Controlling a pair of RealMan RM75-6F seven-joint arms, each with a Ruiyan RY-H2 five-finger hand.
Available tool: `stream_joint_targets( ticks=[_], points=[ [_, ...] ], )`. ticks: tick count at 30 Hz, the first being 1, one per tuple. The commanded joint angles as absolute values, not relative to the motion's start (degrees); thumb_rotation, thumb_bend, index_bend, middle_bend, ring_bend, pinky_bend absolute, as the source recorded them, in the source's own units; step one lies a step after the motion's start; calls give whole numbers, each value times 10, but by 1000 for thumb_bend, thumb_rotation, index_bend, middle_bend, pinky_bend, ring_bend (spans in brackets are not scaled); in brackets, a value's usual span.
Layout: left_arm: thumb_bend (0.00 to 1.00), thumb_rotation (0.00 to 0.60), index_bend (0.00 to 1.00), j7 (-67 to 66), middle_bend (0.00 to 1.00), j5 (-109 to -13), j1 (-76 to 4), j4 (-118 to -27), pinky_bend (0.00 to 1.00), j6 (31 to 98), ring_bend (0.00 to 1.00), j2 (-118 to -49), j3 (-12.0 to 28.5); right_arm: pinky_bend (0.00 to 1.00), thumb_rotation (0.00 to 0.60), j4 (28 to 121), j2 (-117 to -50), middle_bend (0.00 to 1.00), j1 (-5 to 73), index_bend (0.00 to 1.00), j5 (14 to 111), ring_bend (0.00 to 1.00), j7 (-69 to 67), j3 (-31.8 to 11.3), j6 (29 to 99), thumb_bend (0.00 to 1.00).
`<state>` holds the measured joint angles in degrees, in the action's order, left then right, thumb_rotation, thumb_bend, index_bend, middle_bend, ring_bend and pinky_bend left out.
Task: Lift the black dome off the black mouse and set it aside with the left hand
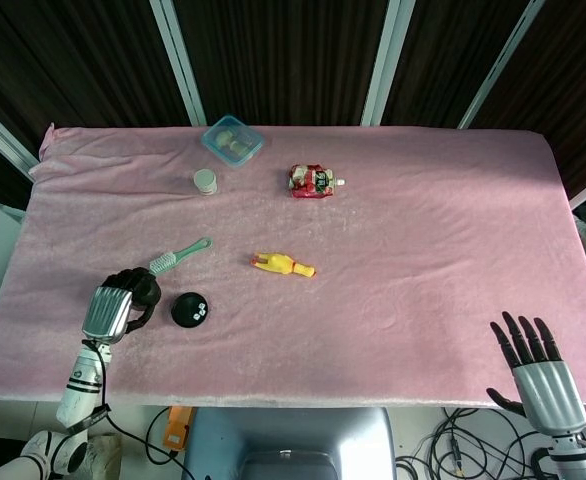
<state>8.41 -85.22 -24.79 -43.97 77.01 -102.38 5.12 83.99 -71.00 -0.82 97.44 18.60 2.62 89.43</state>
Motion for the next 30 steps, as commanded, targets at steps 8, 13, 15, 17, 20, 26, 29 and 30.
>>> stream_joint_targets(
  ticks=[8,13,15,17,20,26,29,30],
  points=[
    [325,600,46,109,26,-845,-247,-394,246,729,38,-1035,41,152,600,840,-710,0,-9,0,974,0,186,27,895,105],
    [314,600,0,109,0,-853,-244,-409,180,738,0,-1019,36,152,600,839,-711,0,-9,0,975,0,185,27,896,105],
    [311,600,0,107,0,-859,-240,-419,173,753,0,-1007,34,152,600,839,-710,0,-9,0,975,0,184,27,897,105],
    [309,600,18,101,0,-863,-234,-433,170,771,0,-992,33,152,600,839,-710,0,-10,0,976,0,182,27,899,105],
    [309,600,73,82,0,-875,-213,-489,167,817,0,-944,29,152,600,838,-710,0,-11,0,978,0,176,26,905,106],
    [311,600,217,34,15,-952,-168,-638,138,948,1,-833,-3,152,600,832,-717,0,-13,0,984,0,167,20,923,106],
    [313,600,248,5,64,-988,-150,-679,138,987,9,-804,-20,152,600,828,-719,0,-15,0,987,0,157,19,933,106],
    [313,600,250,0,89,-994,-146,-687,139,992,20,-798,-26,152,600,826,-719,0,-16,0,988,0,154,18,936,106]
  ],
)
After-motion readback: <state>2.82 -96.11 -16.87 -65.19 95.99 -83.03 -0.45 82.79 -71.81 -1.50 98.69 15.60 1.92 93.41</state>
